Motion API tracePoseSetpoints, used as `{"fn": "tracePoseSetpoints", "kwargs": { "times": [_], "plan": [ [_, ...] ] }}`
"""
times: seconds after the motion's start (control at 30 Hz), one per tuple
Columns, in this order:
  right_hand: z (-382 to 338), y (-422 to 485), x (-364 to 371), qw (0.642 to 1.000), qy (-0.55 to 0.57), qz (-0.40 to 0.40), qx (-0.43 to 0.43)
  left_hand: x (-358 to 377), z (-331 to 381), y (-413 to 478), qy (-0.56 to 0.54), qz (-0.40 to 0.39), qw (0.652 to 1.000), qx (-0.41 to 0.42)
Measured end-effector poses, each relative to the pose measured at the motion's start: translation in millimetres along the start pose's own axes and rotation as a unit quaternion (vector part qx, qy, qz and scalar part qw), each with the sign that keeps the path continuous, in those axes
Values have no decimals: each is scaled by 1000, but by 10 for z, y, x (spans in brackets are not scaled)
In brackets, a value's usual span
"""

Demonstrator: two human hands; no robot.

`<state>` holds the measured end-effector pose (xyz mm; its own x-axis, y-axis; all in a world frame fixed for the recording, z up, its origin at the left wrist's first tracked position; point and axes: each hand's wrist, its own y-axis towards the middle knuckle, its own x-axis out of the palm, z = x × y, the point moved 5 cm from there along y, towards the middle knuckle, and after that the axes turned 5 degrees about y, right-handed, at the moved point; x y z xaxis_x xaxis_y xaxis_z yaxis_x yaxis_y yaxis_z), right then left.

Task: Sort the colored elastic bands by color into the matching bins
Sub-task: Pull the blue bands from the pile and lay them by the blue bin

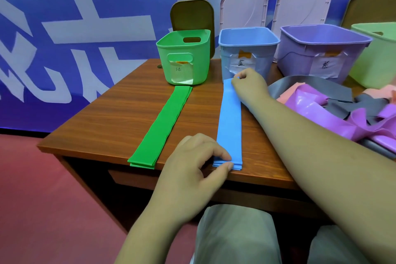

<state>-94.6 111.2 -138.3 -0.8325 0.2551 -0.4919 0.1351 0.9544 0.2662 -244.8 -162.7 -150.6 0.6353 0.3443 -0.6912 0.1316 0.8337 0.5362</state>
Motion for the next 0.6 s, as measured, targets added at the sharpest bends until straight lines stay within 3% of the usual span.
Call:
{"fn": "tracePoseSetpoints", "kwargs": {
  "times": [0.33, 0.6],
  "plan": [
    [-68, -92, -193, 993, 27, 100, -49, 5, 9, 2, 11, -9, 1000, 3],
    [-127, -227, -273, 994, 14, 93, -59, 8, 5, 5, 0, -1, 1000, 0]
  ]
}}
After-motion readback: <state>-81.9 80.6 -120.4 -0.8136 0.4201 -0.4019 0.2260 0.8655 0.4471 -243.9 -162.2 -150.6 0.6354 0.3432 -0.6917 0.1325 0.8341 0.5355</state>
